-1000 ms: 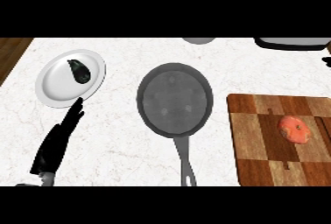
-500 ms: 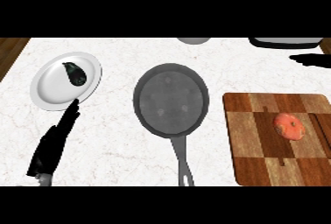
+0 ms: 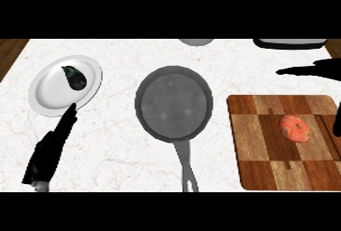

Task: Pick the squash from the cutting board and place it in the pan

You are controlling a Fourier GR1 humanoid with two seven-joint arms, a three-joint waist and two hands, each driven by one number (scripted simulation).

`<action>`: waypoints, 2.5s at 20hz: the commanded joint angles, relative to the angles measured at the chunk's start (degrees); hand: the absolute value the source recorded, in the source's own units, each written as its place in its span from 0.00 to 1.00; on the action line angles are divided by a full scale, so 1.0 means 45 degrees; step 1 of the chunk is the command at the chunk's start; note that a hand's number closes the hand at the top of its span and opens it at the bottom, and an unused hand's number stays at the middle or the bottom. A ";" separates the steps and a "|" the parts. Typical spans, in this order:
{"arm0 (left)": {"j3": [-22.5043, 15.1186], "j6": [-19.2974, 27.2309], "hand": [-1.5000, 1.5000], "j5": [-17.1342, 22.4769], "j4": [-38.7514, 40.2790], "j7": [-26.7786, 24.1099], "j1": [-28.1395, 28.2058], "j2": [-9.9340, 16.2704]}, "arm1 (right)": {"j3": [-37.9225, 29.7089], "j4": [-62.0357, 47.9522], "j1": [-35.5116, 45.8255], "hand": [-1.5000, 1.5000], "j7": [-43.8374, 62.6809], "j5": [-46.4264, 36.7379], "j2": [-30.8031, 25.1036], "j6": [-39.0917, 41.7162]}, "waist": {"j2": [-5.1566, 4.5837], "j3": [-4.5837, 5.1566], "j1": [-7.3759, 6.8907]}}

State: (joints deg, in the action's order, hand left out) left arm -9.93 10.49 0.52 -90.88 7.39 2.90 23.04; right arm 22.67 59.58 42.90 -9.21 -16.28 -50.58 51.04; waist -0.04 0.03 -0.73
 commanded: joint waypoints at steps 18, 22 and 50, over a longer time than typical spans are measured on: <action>0.0630 -0.0575 0.50 -0.0851 -0.0560 -0.0148 0.0818 -0.0870 | 0.0045 0.2358 -0.1706 0.00 0.1343 -0.3146 0.0958 0.1380 | 0.0031 -0.0004 0.0132; 0.0824 -0.1042 0.50 -0.0847 -0.1064 0.0120 0.0885 -0.0737 | 0.0142 0.1810 -0.1910 0.00 0.1635 -0.4055 0.2010 0.0802 | 0.0020 -0.0008 0.0069; 0.1449 -0.1427 0.50 -0.2275 0.0590 -0.0290 -0.0045 -0.2287 | -0.1026 -0.1594 -0.2700 1.00 -0.1926 -0.7392 0.3271 -0.1266 | -0.0040 -0.0010 0.0057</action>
State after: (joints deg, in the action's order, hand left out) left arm -2.52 3.08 -7.99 -91.38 7.29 4.09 14.50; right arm 18.30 57.46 31.11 -13.46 -49.27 -36.85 46.12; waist 0.37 0.42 -0.44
